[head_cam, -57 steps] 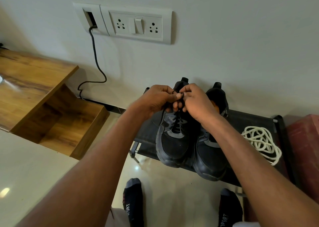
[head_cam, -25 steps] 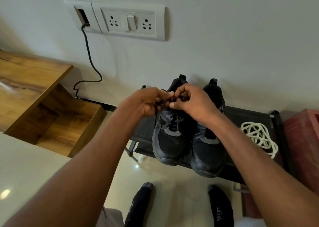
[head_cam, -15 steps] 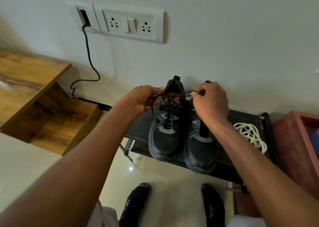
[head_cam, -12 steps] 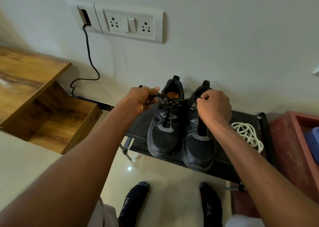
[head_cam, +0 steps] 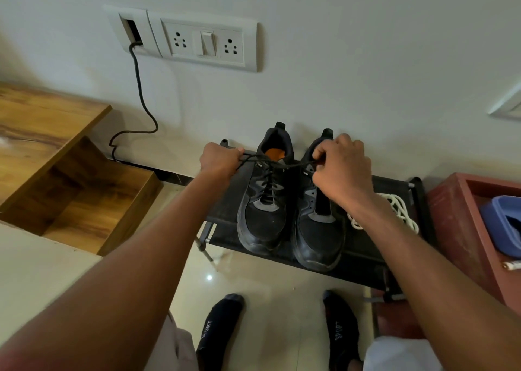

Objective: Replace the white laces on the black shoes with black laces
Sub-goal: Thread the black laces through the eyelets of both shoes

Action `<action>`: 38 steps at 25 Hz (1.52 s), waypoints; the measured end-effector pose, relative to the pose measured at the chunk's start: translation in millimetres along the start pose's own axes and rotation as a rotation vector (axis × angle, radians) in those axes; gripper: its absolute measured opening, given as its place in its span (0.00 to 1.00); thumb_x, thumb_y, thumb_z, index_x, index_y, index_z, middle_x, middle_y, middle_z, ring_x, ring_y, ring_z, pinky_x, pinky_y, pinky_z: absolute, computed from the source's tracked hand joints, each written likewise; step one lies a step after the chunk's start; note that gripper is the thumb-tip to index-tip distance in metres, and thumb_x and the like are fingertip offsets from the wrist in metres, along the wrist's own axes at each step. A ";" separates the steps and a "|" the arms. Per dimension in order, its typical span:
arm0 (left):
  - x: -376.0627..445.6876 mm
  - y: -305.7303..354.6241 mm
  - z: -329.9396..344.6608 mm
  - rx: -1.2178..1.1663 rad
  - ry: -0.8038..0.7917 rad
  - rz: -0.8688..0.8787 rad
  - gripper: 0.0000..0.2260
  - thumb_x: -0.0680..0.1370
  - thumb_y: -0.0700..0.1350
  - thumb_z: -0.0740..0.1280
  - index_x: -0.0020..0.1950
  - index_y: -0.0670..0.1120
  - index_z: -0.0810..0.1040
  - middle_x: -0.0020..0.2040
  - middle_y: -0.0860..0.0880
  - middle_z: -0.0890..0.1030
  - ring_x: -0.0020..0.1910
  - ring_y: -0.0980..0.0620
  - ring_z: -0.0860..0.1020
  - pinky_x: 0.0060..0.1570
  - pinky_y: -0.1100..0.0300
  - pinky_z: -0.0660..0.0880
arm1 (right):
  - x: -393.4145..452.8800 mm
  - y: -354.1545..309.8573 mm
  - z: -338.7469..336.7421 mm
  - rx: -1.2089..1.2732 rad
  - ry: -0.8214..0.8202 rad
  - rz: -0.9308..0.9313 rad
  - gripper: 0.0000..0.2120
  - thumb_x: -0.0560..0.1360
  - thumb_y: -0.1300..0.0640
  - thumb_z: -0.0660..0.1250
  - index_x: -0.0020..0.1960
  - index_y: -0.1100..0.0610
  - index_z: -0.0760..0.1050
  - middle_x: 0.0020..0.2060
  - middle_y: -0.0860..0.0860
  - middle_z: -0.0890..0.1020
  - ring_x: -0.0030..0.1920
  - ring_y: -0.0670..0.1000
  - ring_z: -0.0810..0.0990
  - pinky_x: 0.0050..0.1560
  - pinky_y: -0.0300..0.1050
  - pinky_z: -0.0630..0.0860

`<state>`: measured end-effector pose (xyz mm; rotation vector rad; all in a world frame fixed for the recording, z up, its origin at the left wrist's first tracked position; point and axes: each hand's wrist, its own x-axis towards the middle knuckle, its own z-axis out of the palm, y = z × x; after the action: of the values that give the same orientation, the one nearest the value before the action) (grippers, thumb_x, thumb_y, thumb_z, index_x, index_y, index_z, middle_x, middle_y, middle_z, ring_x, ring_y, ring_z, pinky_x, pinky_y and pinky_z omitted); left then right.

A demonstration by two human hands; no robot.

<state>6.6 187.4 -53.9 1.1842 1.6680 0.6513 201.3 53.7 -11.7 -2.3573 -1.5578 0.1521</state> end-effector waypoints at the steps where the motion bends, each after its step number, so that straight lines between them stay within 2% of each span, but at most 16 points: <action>1: -5.8 0.1 -7.0 0.198 0.020 0.105 0.14 0.79 0.49 0.74 0.56 0.41 0.78 0.51 0.42 0.82 0.45 0.44 0.81 0.47 0.51 0.80 | -5.6 -4.2 -2.9 0.008 -0.010 -0.093 0.16 0.74 0.61 0.71 0.61 0.51 0.79 0.60 0.52 0.74 0.62 0.57 0.70 0.60 0.57 0.74; 2: -13.3 0.7 -14.0 0.367 0.017 0.226 0.17 0.79 0.48 0.73 0.63 0.43 0.76 0.55 0.44 0.80 0.50 0.45 0.79 0.50 0.52 0.78 | -13.0 -11.2 -4.9 0.034 0.003 -0.175 0.20 0.73 0.62 0.71 0.64 0.52 0.78 0.62 0.52 0.74 0.63 0.56 0.70 0.61 0.55 0.75; 4: -29.1 3.1 -24.2 0.515 -0.112 0.455 0.28 0.77 0.44 0.74 0.75 0.49 0.69 0.65 0.44 0.76 0.59 0.45 0.77 0.58 0.52 0.75 | -26.9 -26.3 -1.6 0.087 -0.008 -0.297 0.22 0.76 0.57 0.73 0.68 0.53 0.75 0.64 0.51 0.75 0.66 0.54 0.71 0.66 0.54 0.74; 7: -52.9 7.7 -27.2 0.635 -0.419 0.508 0.40 0.76 0.44 0.77 0.82 0.55 0.59 0.78 0.43 0.68 0.74 0.40 0.71 0.72 0.46 0.69 | -36.1 -38.8 13.3 0.015 -0.261 -0.253 0.38 0.72 0.41 0.78 0.74 0.55 0.67 0.67 0.54 0.77 0.68 0.57 0.75 0.67 0.56 0.75; 10: -58.0 1.7 -23.1 0.753 -0.608 0.392 0.39 0.80 0.45 0.72 0.84 0.55 0.53 0.80 0.46 0.67 0.76 0.41 0.69 0.74 0.44 0.65 | -35.7 -43.4 27.8 -0.040 -0.466 -0.191 0.49 0.68 0.41 0.82 0.77 0.57 0.60 0.70 0.57 0.75 0.68 0.61 0.77 0.66 0.59 0.77; 13: -60.8 2.6 -25.7 0.688 -0.655 0.351 0.36 0.82 0.41 0.69 0.85 0.54 0.53 0.81 0.46 0.66 0.76 0.43 0.69 0.73 0.47 0.66 | -35.0 -50.7 39.7 -0.041 -0.434 -0.181 0.53 0.67 0.46 0.84 0.80 0.58 0.57 0.73 0.59 0.72 0.70 0.62 0.76 0.68 0.59 0.76; 16: -59.1 3.0 -29.2 0.617 -0.648 0.335 0.34 0.83 0.41 0.68 0.84 0.53 0.55 0.80 0.45 0.66 0.65 0.50 0.73 0.64 0.53 0.69 | -33.8 -57.3 46.1 0.028 -0.393 -0.161 0.53 0.67 0.48 0.84 0.81 0.58 0.56 0.74 0.59 0.71 0.72 0.62 0.74 0.69 0.59 0.74; 19: -60.4 4.7 -27.9 0.656 -0.628 0.344 0.31 0.83 0.43 0.68 0.83 0.52 0.57 0.77 0.44 0.71 0.61 0.53 0.72 0.59 0.57 0.67 | -35.0 -57.6 48.2 0.066 -0.370 -0.170 0.50 0.69 0.49 0.83 0.80 0.58 0.58 0.72 0.59 0.71 0.70 0.62 0.75 0.67 0.58 0.75; 21: -63.1 7.5 -23.2 0.770 -0.584 0.390 0.30 0.83 0.45 0.69 0.82 0.50 0.61 0.73 0.44 0.75 0.63 0.49 0.75 0.58 0.56 0.68 | -35.9 -53.5 45.5 0.073 -0.325 -0.191 0.43 0.71 0.51 0.81 0.78 0.57 0.61 0.70 0.58 0.72 0.68 0.61 0.76 0.64 0.56 0.77; 23: -65.5 11.5 -14.3 0.876 -0.488 0.494 0.27 0.81 0.47 0.70 0.78 0.48 0.66 0.67 0.43 0.79 0.60 0.46 0.78 0.56 0.55 0.73 | -37.8 -43.9 36.6 0.107 -0.247 -0.191 0.34 0.74 0.53 0.77 0.76 0.56 0.66 0.69 0.55 0.73 0.65 0.59 0.78 0.60 0.55 0.79; 26: -74.9 26.2 5.4 0.791 -0.316 0.629 0.20 0.80 0.47 0.70 0.70 0.46 0.73 0.60 0.43 0.80 0.55 0.44 0.80 0.51 0.51 0.77 | -41.0 -20.2 14.8 0.164 -0.146 -0.134 0.22 0.77 0.52 0.74 0.69 0.53 0.75 0.65 0.52 0.76 0.60 0.57 0.80 0.56 0.52 0.80; 28: -92.1 38.4 25.5 0.716 -0.259 0.735 0.18 0.80 0.47 0.69 0.70 0.45 0.75 0.61 0.43 0.79 0.57 0.43 0.79 0.52 0.52 0.75 | -45.3 2.4 -5.8 0.175 -0.094 -0.091 0.14 0.77 0.53 0.74 0.62 0.51 0.80 0.60 0.50 0.79 0.57 0.55 0.81 0.53 0.51 0.79; 30: -116.4 48.6 49.7 0.672 -0.297 0.818 0.19 0.81 0.46 0.68 0.72 0.45 0.74 0.63 0.43 0.79 0.60 0.42 0.79 0.55 0.52 0.76 | -52.5 29.3 -27.5 0.195 -0.031 -0.017 0.08 0.78 0.54 0.73 0.56 0.50 0.82 0.54 0.50 0.83 0.52 0.54 0.82 0.52 0.51 0.81; 34: -158.3 52.0 105.9 0.766 -0.439 0.919 0.21 0.82 0.48 0.68 0.74 0.45 0.73 0.66 0.43 0.79 0.62 0.42 0.78 0.51 0.56 0.70 | -71.9 91.5 -68.4 0.204 -0.027 0.132 0.05 0.78 0.56 0.72 0.52 0.50 0.84 0.47 0.47 0.85 0.48 0.49 0.83 0.50 0.47 0.81; 36: -174.6 51.7 133.7 0.788 -0.492 0.949 0.21 0.82 0.49 0.69 0.73 0.45 0.73 0.65 0.44 0.79 0.63 0.43 0.78 0.53 0.55 0.71 | -80.6 118.0 -84.1 0.222 -0.007 0.207 0.05 0.78 0.57 0.71 0.48 0.49 0.85 0.44 0.46 0.86 0.44 0.47 0.83 0.43 0.41 0.77; 38: -190.4 53.0 163.0 0.784 -0.535 0.962 0.20 0.82 0.48 0.68 0.74 0.47 0.73 0.66 0.46 0.78 0.63 0.44 0.77 0.57 0.53 0.72 | -88.7 140.8 -96.1 0.257 0.070 0.299 0.08 0.77 0.59 0.69 0.45 0.49 0.85 0.42 0.48 0.86 0.43 0.49 0.83 0.42 0.42 0.77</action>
<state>190.7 17.5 -0.8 2.5129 0.8063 0.1431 314.0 -96.9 27.8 -2.3449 -1.0745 0.3123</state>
